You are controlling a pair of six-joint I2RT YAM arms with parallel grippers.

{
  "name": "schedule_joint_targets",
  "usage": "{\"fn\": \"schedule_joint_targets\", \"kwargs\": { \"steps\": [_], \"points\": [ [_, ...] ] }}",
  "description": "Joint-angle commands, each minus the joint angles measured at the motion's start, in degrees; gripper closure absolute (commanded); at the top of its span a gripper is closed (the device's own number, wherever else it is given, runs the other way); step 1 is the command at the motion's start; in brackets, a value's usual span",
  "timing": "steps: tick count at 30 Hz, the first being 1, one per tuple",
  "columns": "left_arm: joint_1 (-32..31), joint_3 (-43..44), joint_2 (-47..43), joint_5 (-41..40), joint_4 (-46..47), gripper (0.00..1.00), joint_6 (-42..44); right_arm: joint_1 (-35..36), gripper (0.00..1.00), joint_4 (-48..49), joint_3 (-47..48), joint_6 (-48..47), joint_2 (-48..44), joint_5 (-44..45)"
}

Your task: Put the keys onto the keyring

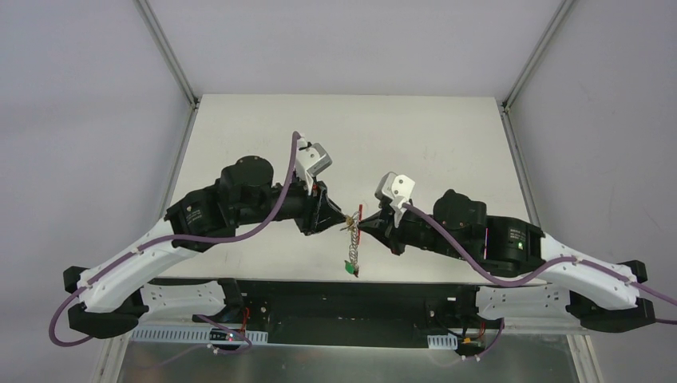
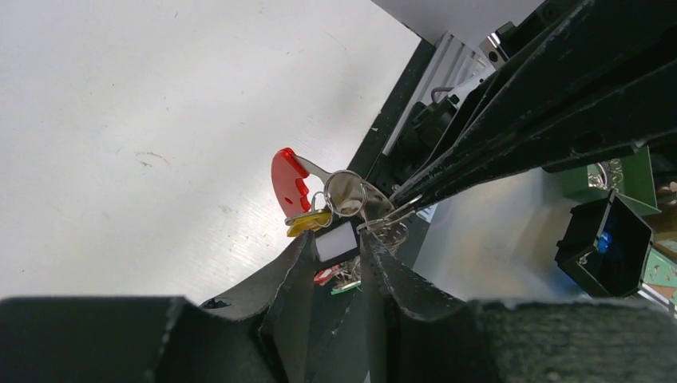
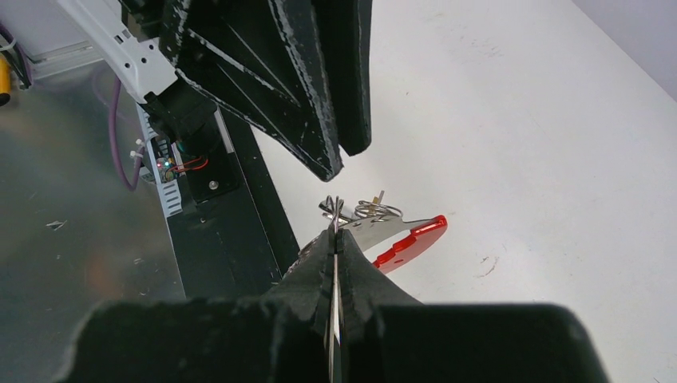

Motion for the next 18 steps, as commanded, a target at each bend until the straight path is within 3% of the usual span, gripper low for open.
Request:
{"fn": "schedule_joint_targets", "kwargs": {
  "steps": [1, 8, 18],
  "points": [
    [-0.6, -0.9, -3.3, 2.0, 3.2, 0.69, 0.2, 0.4, 1.0, 5.1, -0.1, 0.9, -2.2, -1.2],
    [-0.6, -3.9, -7.2, 8.7, 9.5, 0.52, 1.0, 0.4, 1.0, 9.8, -3.1, 1.3, -4.9, -3.5],
    [-0.6, -7.4, -8.6, 18.4, 18.0, 0.48, 3.4, 0.4, 1.0, 16.2, -3.7, 5.0, -6.4, -13.4]
  ]
}}
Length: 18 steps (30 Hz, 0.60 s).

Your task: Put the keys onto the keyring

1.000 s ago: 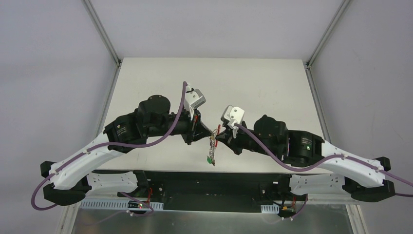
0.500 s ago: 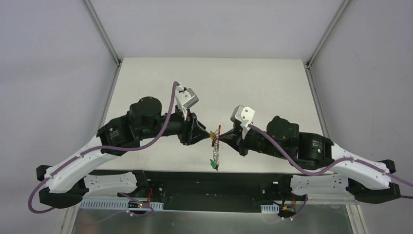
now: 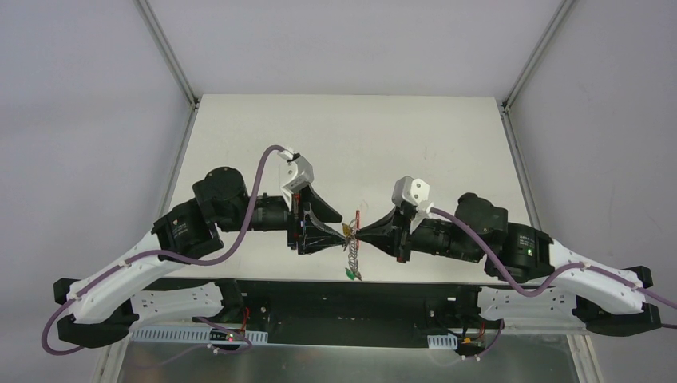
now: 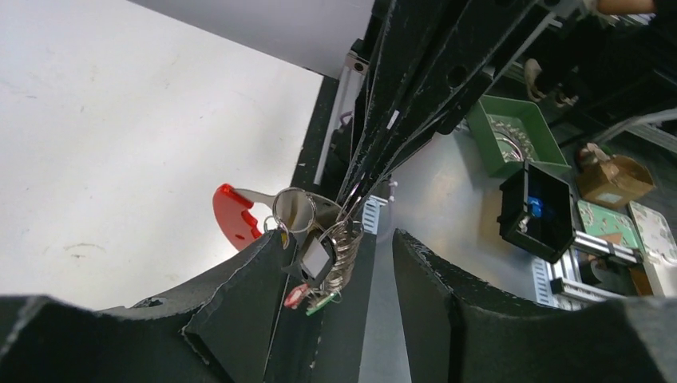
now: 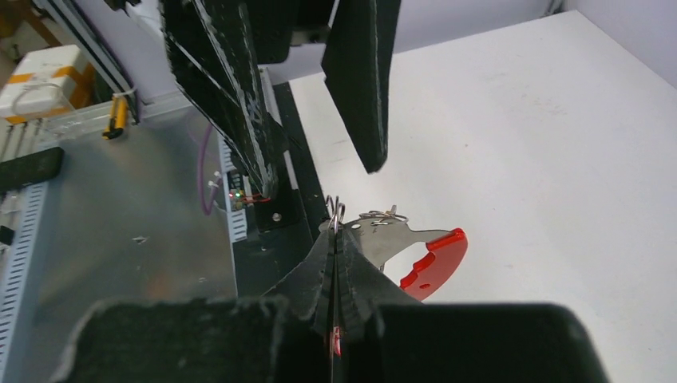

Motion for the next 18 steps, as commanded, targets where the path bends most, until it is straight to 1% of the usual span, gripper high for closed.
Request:
{"fn": "schedule_joint_targets", "kwargs": {
  "steps": [1, 6, 11, 18],
  "points": [
    [-0.6, -1.0, -0.7, 6.5, 6.8, 0.48, 2.4, 0.3, 1.0, 8.6, 1.0, 3.3, -1.3, -6.2],
    [-0.6, -2.1, -1.8, 8.8, 9.4, 0.48, 3.0, 0.4, 1.0, 10.4, 1.0, 5.5, -1.5, -7.2],
    [-0.6, -3.9, -3.6, 11.1, 13.1, 0.49, 1.8, 0.3, 1.0, 11.6, 0.7, 7.0, -1.5, -7.4],
    [-0.6, -4.9, -4.3, 12.1, 15.2, 0.56, 0.8, 0.4, 1.0, 13.0, 0.7, 8.1, -0.8, -7.6]
  ]
}}
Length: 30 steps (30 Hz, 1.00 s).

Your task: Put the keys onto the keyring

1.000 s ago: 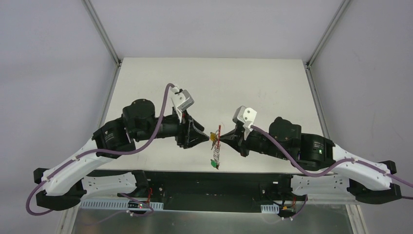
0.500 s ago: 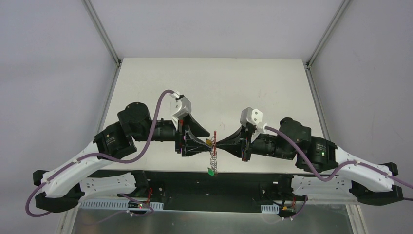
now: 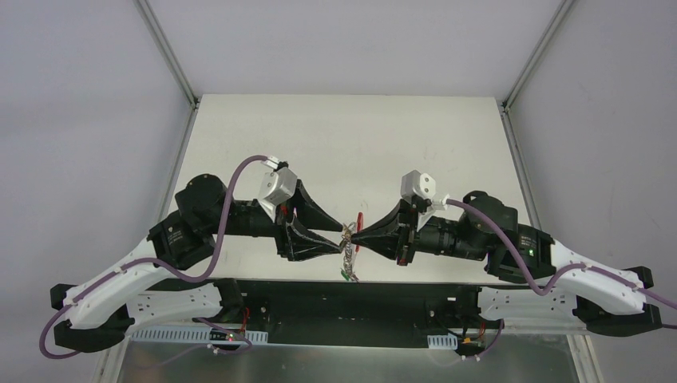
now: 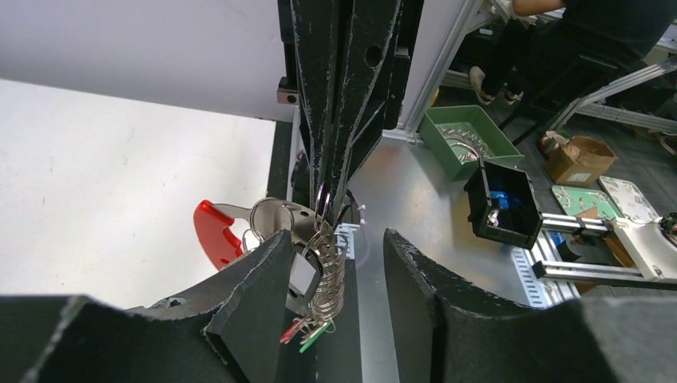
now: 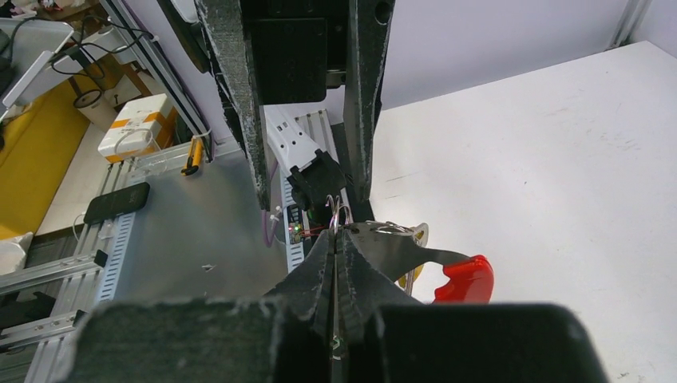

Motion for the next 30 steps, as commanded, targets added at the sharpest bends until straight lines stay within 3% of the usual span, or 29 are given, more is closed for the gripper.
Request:
{"fn": "schedule_joint_targets", "kwargs": {
  "steps": [1, 9, 17, 30],
  "points": [
    [-0.6, -0.9, -0.9, 2.5, 5.4, 0.56, -0.9, 0.3, 1.0, 6.7, 0.7, 1.7, -0.2, -1.2],
    [-0.6, -2.0, -1.4, 2.6, 7.2, 0.59, -1.3, 0.3, 1.0, 7.1, 2.0, 1.9, 1.4, -2.7],
    [-0.6, -2.3, -1.2, 4.0, 8.6, 0.72, -2.0, 0.3, 1.0, 7.6, 2.2, 1.4, 1.4, -2.8],
    [-0.6, -3.2, -1.1, 3.7, 8.5, 0.8, -2.4, 0.4, 1.0, 9.1, 1.9, 0.9, 0.9, -3.5]
  ]
}}
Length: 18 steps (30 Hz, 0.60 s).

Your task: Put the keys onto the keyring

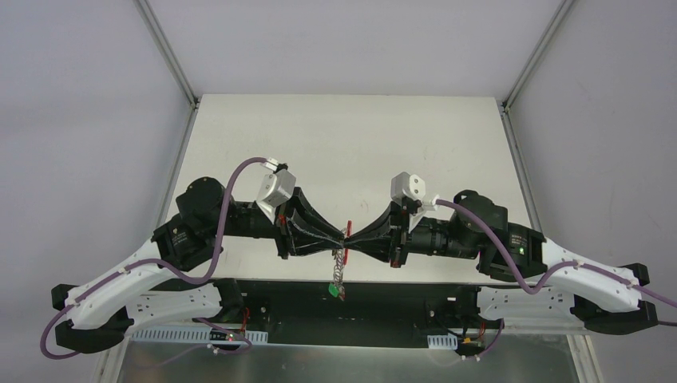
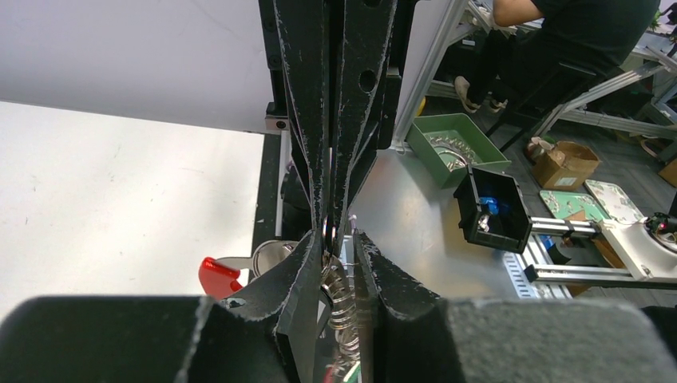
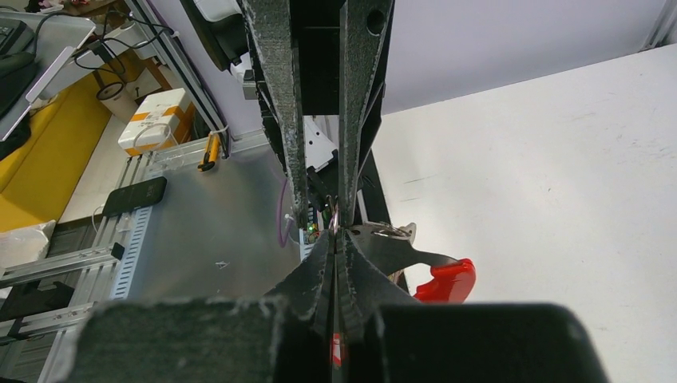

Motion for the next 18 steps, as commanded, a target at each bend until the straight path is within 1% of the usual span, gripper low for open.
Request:
{"fn": "schedule_joint_targets", "kwargs": {
  "steps": [1, 8, 13, 18],
  "points": [
    [-0.6, -0.3, -0.3, 1.2, 2.8, 0.79, -0.7, 0.3, 1.0, 6.8, 1.9, -0.1, -1.3, -1.0],
    [-0.6, -0.8, -1.0, -0.1, 2.1, 0.7, -0.2, 0.3, 1.0, 7.0, 1.8, -0.2, -1.7, -1.4],
    [-0.6, -1.4, -2.1, -1.0, 1.6, 0.69, 0.1, 0.3, 1.0, 7.1, 1.9, -0.1, -1.8, -1.8],
    [-0.6, -1.1, -2.4, -1.4, 1.5, 0.72, 0.3, 0.3, 1.0, 6.6, 2.3, -0.1, -1.2, -1.9]
  ]
}}
